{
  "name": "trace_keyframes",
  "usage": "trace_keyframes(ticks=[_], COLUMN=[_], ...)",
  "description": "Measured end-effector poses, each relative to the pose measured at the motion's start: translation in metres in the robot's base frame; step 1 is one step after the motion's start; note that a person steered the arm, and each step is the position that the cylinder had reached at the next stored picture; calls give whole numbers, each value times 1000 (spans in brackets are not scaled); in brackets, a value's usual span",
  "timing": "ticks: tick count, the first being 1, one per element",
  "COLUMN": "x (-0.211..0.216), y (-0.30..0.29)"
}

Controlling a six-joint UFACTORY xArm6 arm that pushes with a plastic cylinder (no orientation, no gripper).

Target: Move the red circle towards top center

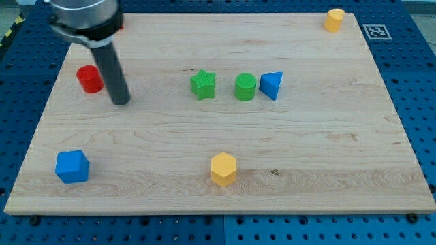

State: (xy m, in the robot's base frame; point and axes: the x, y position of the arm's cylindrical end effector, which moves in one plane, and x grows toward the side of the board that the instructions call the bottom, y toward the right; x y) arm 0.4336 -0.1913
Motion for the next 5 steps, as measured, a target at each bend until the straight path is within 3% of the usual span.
trace_keyframes(ticks=[1,5], x=[0,-30], y=[-47,-49])
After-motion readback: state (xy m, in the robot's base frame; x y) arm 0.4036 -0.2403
